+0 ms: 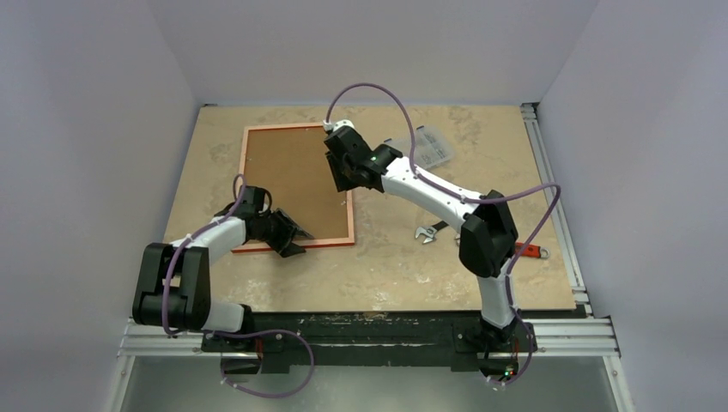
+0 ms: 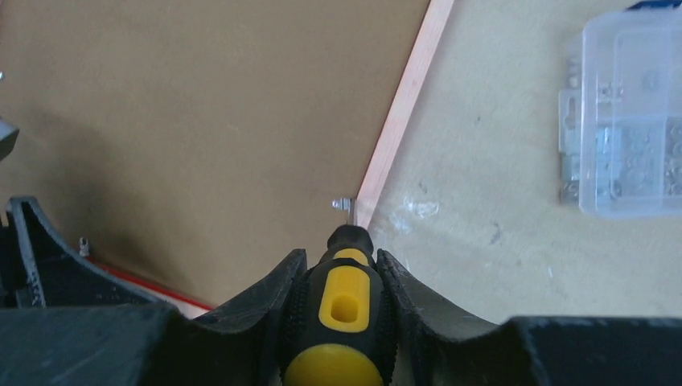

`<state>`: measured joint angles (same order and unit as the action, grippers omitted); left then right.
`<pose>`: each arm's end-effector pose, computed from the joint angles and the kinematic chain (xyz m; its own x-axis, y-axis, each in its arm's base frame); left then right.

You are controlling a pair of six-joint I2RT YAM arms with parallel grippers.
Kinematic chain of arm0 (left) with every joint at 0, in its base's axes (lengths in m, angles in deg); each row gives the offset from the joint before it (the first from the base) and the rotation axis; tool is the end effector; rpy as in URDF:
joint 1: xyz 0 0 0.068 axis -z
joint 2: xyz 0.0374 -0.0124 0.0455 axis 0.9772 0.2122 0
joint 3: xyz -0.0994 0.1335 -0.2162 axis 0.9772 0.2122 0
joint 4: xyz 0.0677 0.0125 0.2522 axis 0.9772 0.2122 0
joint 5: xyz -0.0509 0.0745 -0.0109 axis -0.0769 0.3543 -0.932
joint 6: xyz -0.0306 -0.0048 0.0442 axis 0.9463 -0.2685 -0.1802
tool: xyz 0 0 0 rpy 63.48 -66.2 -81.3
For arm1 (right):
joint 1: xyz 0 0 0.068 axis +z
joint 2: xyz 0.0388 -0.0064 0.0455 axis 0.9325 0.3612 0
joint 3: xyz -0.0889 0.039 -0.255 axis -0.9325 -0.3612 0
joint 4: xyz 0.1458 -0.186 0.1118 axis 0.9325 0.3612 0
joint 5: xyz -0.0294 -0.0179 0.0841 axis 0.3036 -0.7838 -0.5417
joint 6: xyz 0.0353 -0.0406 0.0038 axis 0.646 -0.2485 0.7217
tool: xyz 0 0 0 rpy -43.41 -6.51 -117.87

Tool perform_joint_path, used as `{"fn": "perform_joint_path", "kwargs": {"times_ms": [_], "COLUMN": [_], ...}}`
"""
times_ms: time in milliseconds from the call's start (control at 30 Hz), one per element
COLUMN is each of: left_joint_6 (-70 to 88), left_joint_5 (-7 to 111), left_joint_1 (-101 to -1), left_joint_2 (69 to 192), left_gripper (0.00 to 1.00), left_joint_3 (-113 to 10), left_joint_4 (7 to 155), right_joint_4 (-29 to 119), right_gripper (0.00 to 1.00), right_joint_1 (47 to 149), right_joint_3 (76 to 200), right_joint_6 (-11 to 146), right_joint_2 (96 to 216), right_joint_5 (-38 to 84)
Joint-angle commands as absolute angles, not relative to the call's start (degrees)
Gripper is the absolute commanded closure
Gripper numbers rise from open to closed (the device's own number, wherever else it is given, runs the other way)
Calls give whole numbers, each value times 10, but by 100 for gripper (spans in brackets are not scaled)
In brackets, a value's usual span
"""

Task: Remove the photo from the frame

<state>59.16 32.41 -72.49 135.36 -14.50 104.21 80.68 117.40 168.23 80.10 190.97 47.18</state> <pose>0.2311 -0.0380 0.1460 -0.6638 -0.7237 0.1889 -0.6802 0.4791 -0.5548 0.3135 0.3400 0.2884 -0.6452 -0.2548 -0.7203 -0.4010 0.9154 0.0354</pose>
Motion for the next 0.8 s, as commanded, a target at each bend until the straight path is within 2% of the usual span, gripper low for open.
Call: {"fn": "perform_joint_path", "kwargs": {"times_ms": [0,233,400,600,767], "left_joint_6": [597,594,586,558,560], "left_joint_5": [332,331,317,243,276], "left_joint_1": [-729,-729,-729,-718,-685], "left_joint_2": [1362,1367,1372,1365,1342], "left_gripper": [58,58,58,51,58], "left_joint_3": [-160,-155,-156,-187,-212], "left_joint_4": [1011,1008,993,981,990], "right_joint_4": [831,823,756,736,685], "right_gripper": [100,100,100,100,100], "right_joint_1": [1182,1182,1195,1211,1225], "right_joint_3": [1662,1655,1605,1594,1560], "right_joint_6": [856,848,824,800,790], "right_joint_2": [1864,1843,1827,1839,1835], "right_joint_5": [410,437,486,582,632]}}
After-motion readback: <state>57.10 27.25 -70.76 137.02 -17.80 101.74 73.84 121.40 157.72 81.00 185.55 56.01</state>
